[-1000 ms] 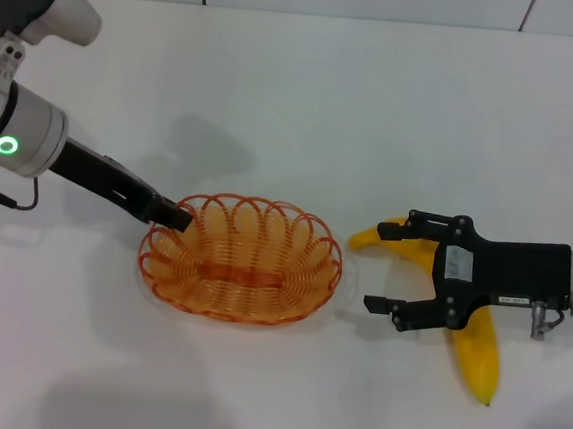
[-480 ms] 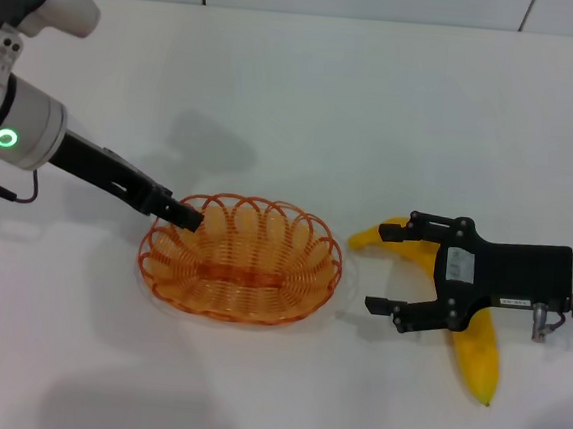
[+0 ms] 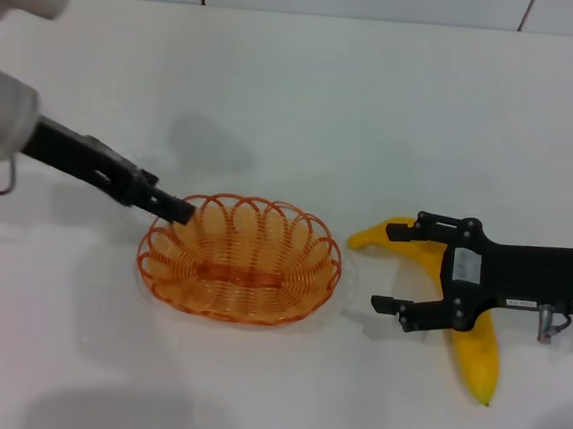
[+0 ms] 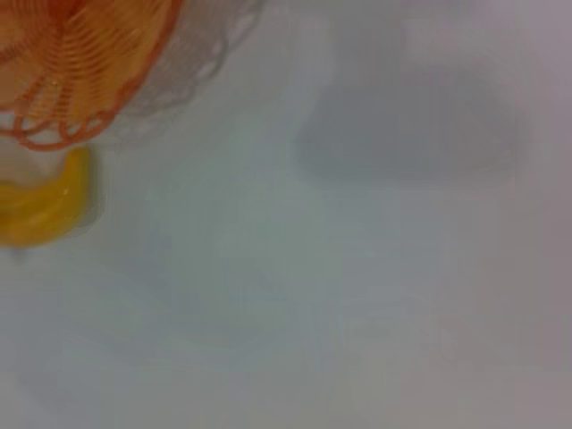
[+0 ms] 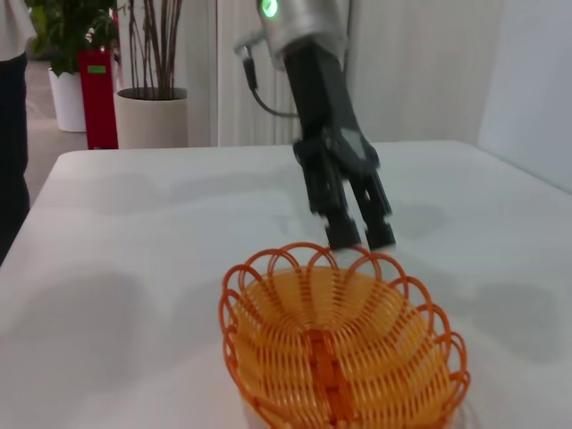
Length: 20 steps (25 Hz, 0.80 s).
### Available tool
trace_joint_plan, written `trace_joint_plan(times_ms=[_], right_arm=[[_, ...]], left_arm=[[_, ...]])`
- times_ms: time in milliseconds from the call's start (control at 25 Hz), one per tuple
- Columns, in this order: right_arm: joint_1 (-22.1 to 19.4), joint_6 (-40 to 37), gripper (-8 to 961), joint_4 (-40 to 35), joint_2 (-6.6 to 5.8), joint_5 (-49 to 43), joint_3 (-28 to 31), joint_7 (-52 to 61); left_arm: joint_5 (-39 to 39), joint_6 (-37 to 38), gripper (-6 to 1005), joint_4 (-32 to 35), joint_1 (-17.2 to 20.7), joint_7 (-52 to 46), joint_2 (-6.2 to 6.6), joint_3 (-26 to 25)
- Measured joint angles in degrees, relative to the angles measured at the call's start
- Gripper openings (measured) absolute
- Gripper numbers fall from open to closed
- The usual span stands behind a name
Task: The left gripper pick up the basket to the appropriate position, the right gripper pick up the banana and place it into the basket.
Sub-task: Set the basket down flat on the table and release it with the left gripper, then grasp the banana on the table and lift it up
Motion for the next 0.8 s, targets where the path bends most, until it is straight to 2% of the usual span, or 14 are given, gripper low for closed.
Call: trace_joint_plan(times_ms=[120,160,320,480,600,800], right_arm=[[-0.15,-0.01,890,-0.08,0.00,0.13,0.17,0.00],[-0.24,-0.01,890,-0.08,0.00,0.17,0.32,0.00],[-0.81,-0.01,890,-0.12,-0.01,0.22,1.62,-0.01],[-1.82,-0.12,890,-0.48,-0.06,0.23,3.09,-0.19],[-2.22,-0.12,889,-0.92,-0.08,0.26,3.25,-0.26],[-2.35,-0.34,889,-0.96,-0.08,0.33,3.24,-0.08]], left_arm=[[-3.92,3.92,855,7.99,4.74,0.62,-0.02,0.09],[-6.62,5.62,854,12.59,8.14,1.48,0.00,0.08],[-14.58,7.99,852,21.32,16.69,7.43,0.26,-0.02],[-19.55,9.73,850,22.03,22.45,21.67,0.68,-0.61],[-20.38,9.95,848,18.63,26.14,35.09,0.37,-2.53],[-20.40,10.23,848,13.47,26.94,40.17,0.51,-5.37]])
